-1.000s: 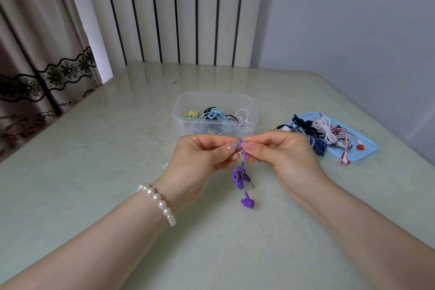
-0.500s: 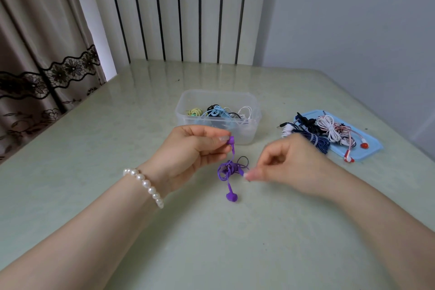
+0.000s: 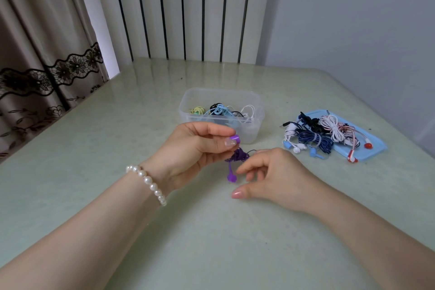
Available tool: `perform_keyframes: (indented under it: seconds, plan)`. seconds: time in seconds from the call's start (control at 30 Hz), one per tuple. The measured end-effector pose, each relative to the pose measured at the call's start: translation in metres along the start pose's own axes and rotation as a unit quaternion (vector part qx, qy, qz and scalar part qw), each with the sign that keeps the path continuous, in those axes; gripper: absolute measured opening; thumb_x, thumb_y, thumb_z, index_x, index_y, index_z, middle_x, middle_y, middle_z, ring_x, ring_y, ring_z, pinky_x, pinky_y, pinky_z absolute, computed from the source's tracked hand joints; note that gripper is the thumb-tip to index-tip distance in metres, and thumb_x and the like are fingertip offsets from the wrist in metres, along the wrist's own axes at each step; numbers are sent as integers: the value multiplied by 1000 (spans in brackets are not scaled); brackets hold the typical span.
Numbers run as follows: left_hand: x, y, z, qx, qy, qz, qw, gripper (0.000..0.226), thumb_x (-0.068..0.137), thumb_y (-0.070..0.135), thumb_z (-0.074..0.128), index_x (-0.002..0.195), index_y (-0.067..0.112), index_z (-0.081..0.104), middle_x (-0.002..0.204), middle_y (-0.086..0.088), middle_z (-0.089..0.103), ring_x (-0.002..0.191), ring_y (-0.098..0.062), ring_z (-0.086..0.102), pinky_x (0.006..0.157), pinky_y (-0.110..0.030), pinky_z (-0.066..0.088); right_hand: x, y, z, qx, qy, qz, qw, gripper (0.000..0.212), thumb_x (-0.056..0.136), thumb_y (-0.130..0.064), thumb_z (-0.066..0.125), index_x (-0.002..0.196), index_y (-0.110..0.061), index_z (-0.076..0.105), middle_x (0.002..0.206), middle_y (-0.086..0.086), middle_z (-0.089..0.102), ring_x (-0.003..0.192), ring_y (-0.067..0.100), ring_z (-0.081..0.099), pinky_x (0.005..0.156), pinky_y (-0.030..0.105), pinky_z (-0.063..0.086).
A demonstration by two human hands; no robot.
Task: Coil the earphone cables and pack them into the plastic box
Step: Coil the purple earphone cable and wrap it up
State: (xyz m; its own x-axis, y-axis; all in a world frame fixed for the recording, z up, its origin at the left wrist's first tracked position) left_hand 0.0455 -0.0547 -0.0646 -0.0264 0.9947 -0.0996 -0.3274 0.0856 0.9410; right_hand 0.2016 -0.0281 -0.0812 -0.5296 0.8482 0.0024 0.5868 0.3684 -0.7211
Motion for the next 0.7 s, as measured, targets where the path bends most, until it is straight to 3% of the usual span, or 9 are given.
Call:
perform_keyframes:
  seconds: [0.1, 0.23, 0.33, 0.47, 0.53, 0.63, 0.7]
  plan:
    - [-2, -2, 3, 24, -5, 7, 1000, 19, 61, -12, 62, 68, 5, 70, 67, -9, 70, 62, -16, 68, 66, -25, 57, 2, 1, 12, -24, 8, -4, 1000, 34, 60, -32, 84, 91, -24, 71, 72, -8, 54, 52, 0, 45, 56, 14, 37]
    - [-3, -3, 5, 49, -12, 22, 998, 22, 51, -8, 66, 63, 8, 72, 65, -7, 70, 60, -13, 67, 60, -21, 56, 7, 1, 19, -1, 62, -2, 998, 29, 66, -32, 79, 91, -20, 71, 68, -5, 49, 57, 6, 42, 60, 24, 36]
    - [-2, -4, 6, 48, -15, 31, 998, 23, 53, -9, 66, 67, 8, 71, 66, -6, 71, 59, -13, 67, 61, -21, 56, 9, 2, 23, 0, 84, -2, 996, 30, 66, -34, 79, 92, -22, 71, 62, -9, 46, 56, 5, 42, 58, 24, 34]
    - [-1, -7, 8, 42, -18, 40, 998, 19, 54, -1, 68, 71, 6, 71, 69, -8, 71, 63, -15, 67, 64, -22, 57, 10, 2, 27, -8, 99, -28, 995, 12, 68, -27, 77, 71, -18, 70, 64, 5, 57, 62, 19, 50, 64, 32, 44]
    - [-2, -7, 9, 47, -17, 49, 998, 21, 53, 3, 69, 73, 5, 70, 70, -8, 70, 64, -16, 66, 63, -22, 56, 11, 2, 28, -18, 100, -44, 994, 17, 69, -23, 75, 62, -11, 65, 67, 13, 59, 66, 27, 51, 65, 35, 46]
    - [-2, -5, 7, 58, 0, 74, 996, 14, 57, 9, 69, 71, 8, 71, 67, -7, 68, 59, -13, 63, 60, -21, 54, 10, 2, 20, -15, 103, -32, 994, 20, 68, -20, 75, 55, -22, 61, 65, 3, 58, 56, 16, 48, 58, 28, 42]
    - [2, -2, 2, 56, 29, 73, 995, 6, 66, 6, 68, 72, 7, 69, 62, -3, 67, 55, -9, 60, 56, -18, 51, 9, 2, 7, 23, 113, -13, 993, 24, 70, -17, 76, 53, -25, 60, 51, -7, 52, 46, 4, 41, 51, 18, 35]
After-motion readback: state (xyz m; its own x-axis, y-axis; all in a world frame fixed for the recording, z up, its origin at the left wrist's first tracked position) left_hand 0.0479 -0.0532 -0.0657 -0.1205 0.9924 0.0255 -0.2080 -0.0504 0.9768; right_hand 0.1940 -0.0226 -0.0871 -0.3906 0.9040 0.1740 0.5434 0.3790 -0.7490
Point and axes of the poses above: each hand's wrist, its own x-axis towards the middle knuckle, its own z-axis out of the palm, y = z × x, the point moved 2 cm from there along x, towards the middle knuckle
